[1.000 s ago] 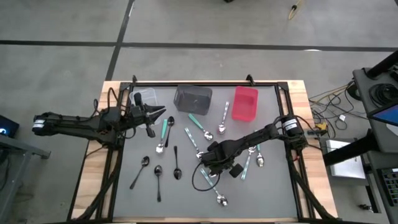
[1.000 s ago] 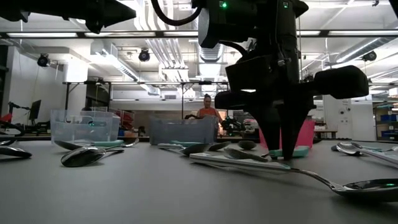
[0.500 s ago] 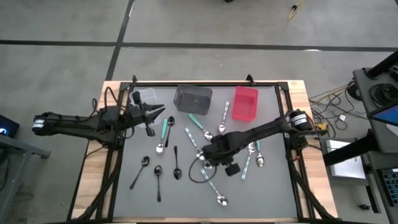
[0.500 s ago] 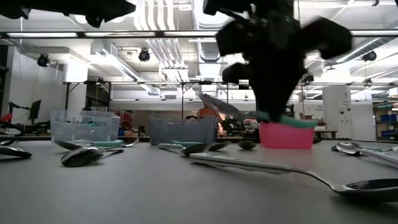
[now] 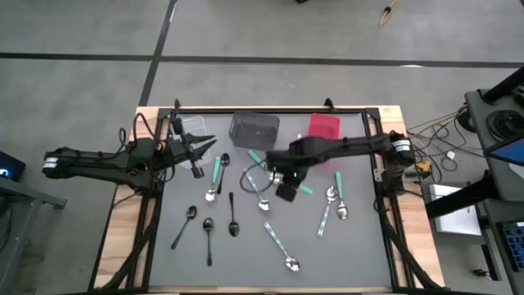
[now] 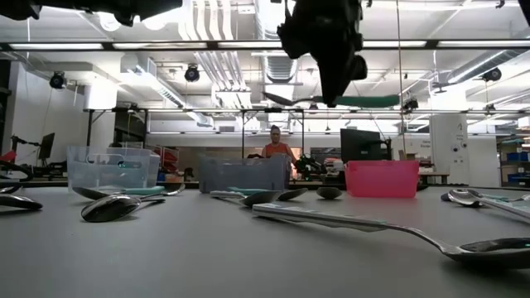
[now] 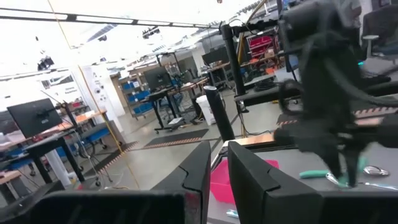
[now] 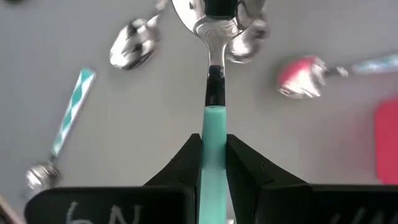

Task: Sort silverware by color (type)
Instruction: Put the bottom green spoon into the red bin

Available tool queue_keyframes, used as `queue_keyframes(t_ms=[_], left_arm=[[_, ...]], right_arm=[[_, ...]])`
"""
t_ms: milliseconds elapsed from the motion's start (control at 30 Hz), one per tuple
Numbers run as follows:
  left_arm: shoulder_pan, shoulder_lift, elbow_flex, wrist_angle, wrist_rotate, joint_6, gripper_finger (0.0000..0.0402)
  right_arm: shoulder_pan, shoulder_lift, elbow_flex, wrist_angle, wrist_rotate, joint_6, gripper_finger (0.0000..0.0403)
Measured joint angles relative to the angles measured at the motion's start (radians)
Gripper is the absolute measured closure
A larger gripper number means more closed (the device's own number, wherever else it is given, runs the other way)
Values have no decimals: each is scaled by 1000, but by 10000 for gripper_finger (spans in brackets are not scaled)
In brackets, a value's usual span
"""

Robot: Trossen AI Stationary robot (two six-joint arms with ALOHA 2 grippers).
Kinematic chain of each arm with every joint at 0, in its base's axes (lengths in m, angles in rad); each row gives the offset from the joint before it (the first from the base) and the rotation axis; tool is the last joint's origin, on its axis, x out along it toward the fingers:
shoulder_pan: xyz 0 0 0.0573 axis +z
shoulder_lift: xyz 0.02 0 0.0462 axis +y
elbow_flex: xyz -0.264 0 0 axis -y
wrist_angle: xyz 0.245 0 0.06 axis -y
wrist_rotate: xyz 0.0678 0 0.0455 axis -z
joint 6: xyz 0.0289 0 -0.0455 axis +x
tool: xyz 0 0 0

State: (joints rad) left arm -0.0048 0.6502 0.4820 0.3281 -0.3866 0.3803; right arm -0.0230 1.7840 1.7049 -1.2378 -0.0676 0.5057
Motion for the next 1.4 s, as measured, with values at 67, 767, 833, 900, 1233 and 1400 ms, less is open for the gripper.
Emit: queue_keyframes(t_ms=[67,767,833,900,1233,1400], left_arm=[[0,1,-1,0,0,0,364],[0,5,-6,-41,0,3,364],[0,5,-6,-40,0,-4,364],[0,5,-6,-44,0,-5,364],[0,2,-6,-67,0,29,364],[0,1,-6,-68,0,35,364]], right_arm=[[-42,0,12,-23,-22,51,366],[-448,-29,25,-249,-150,46,366],[-470,-37,25,-250,-151,45,366],[-489,-47,25,-251,-151,45,366],[-525,-94,25,-255,-143,44,366],[-534,-101,21,-253,-141,64,366]])
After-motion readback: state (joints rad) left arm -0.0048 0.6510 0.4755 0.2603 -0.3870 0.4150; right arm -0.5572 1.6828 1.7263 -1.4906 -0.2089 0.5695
